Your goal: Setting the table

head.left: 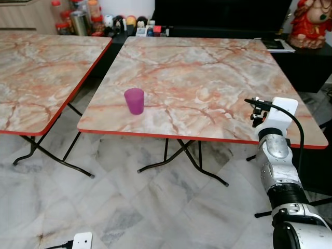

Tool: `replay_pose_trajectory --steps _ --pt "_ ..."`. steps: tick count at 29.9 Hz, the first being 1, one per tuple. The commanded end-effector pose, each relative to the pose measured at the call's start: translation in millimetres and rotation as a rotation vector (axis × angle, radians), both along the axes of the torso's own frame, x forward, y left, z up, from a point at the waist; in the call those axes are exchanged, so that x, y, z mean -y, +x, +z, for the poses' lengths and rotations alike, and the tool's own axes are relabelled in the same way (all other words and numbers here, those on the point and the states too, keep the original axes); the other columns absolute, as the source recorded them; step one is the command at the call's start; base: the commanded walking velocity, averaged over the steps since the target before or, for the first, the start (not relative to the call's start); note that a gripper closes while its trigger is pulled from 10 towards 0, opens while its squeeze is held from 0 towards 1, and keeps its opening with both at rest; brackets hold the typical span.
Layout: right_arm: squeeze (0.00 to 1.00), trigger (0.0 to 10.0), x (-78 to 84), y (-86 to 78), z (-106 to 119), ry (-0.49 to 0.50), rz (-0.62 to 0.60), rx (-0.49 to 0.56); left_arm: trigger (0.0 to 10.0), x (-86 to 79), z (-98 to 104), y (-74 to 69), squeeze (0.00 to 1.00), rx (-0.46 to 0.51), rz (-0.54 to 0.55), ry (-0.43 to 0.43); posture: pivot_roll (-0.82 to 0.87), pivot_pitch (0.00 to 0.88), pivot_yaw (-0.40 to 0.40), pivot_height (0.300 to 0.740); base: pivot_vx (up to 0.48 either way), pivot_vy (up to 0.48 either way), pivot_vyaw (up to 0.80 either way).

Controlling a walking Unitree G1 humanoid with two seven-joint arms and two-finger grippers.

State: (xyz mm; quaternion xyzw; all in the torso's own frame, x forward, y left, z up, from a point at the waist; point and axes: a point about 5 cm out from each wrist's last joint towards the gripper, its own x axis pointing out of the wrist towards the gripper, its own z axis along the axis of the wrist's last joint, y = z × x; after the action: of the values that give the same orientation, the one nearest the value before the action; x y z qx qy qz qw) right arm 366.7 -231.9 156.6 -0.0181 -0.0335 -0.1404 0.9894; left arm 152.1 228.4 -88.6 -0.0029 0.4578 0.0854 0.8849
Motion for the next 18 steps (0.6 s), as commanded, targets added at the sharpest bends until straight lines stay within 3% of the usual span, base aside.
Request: replay_pose_trajectory --steps 1,7,9,12,18 --pt "0.0 10.0 -4.9 5.7 9.8 0.007 0.008 0.017 10.0 -0.9 -1.7 -4.4 0.0 -0.016 0.013 -0.004 -0.02 0.093 -0.007 0.736 0.3 0.0 0.0" --pt "0.0 10.0 -1.4 7.9 4.5 0.035 -0.044 -0.048 10.0 -0.5 -1.6 -3.5 0.0 -0.017 0.013 -0.008 -0.03 0.104 -0.009 0.736 0.305 0.0 0.0" --pt "0.0 10.0 -1.4 8.1 4.6 0.046 -0.045 -0.047 10.0 -0.3 -1.6 -3.4 0.0 -0.016 0.014 -0.009 -0.03 0.112 -0.01 0.736 0.319 0.0 0.0" --pt "0.0 10.0 -2.4 8.9 5.7 0.047 -0.044 -0.048 10.0 0.0 -1.6 -3.2 0.0 -0.016 0.018 -0.009 -0.03 0.116 -0.011 0.736 0.321 0.0 -0.79" --pt "0.0 10.0 -4.3 10.9 10.1 0.043 -0.043 -0.034 10.0 0.5 -1.5 -2.5 0.0 -0.013 0.022 -0.01 -0.03 0.123 -0.013 0.736 0.322 0.0 0.0"
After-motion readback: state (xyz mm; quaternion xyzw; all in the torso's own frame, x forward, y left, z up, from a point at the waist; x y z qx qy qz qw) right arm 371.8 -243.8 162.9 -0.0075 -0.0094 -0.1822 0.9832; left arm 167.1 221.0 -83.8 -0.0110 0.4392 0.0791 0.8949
